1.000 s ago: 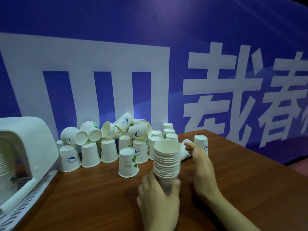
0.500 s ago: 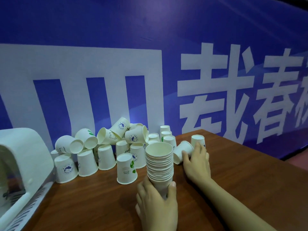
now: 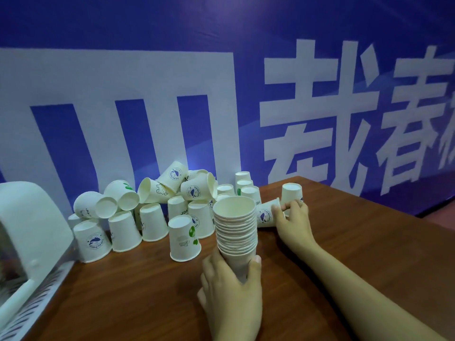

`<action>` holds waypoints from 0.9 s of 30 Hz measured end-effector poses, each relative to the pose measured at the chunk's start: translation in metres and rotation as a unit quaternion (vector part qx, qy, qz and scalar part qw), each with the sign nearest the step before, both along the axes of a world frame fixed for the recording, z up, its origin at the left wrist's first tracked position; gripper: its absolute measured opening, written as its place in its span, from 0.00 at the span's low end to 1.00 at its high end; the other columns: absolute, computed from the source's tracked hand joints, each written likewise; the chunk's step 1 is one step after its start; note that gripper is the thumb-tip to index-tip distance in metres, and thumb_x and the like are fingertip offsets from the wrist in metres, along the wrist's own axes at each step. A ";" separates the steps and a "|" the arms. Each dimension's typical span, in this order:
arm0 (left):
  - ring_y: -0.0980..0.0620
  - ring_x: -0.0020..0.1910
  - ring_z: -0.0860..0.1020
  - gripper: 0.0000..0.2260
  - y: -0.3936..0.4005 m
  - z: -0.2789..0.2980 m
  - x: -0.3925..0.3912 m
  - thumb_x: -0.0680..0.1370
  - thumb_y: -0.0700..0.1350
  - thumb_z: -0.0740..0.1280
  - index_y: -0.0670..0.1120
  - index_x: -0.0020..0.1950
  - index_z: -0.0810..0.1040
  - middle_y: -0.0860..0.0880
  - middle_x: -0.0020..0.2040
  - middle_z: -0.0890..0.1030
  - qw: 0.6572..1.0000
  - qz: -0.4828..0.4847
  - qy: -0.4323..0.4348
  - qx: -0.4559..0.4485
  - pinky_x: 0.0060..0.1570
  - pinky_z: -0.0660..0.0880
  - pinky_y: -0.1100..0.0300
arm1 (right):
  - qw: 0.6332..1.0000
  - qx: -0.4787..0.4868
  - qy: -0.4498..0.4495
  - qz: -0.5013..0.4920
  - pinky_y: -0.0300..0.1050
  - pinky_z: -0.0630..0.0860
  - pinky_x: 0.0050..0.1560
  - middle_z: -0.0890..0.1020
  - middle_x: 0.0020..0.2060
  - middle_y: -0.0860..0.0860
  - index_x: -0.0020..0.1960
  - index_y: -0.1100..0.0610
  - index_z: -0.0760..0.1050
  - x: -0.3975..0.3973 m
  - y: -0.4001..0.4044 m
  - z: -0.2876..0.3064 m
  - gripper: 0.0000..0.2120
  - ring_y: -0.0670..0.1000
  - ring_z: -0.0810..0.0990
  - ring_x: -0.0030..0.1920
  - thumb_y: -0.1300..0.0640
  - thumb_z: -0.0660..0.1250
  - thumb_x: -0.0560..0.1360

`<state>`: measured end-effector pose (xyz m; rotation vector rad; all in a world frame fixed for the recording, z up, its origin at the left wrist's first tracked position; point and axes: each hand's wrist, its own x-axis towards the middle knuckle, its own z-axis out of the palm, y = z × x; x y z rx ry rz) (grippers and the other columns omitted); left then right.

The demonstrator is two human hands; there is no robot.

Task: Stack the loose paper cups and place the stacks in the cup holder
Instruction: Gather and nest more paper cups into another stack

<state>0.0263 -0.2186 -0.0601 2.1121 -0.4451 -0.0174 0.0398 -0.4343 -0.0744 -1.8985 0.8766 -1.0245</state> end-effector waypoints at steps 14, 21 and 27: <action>0.55 0.79 0.61 0.37 -0.001 0.000 0.002 0.79 0.67 0.64 0.56 0.82 0.54 0.58 0.77 0.61 0.999 -0.019 -0.027 0.020 0.77 0.54 0.52 | 0.931 -0.063 -0.348 0.087 0.37 0.80 0.41 0.82 0.49 0.43 0.54 0.47 0.76 -0.046 0.053 0.098 0.07 0.43 0.84 0.48 0.50 0.71 0.78; 0.58 0.76 0.63 0.34 0.001 -0.004 0.002 0.79 0.68 0.63 0.59 0.81 0.55 0.60 0.73 0.65 0.998 -0.028 -0.054 0.009 0.76 0.54 0.56 | 0.918 -0.118 -0.336 0.177 0.43 0.82 0.50 0.79 0.63 0.42 0.63 0.46 0.74 -0.050 0.090 0.105 0.18 0.49 0.82 0.60 0.41 0.69 0.75; 0.57 0.75 0.64 0.44 0.000 -0.006 -0.001 0.68 0.78 0.51 0.60 0.81 0.54 0.61 0.72 0.64 0.997 -0.051 -0.056 -0.003 0.74 0.53 0.57 | 0.922 -0.114 -0.319 0.188 0.56 0.84 0.52 0.80 0.56 0.42 0.69 0.51 0.71 -0.048 0.094 0.103 0.21 0.52 0.82 0.56 0.44 0.69 0.79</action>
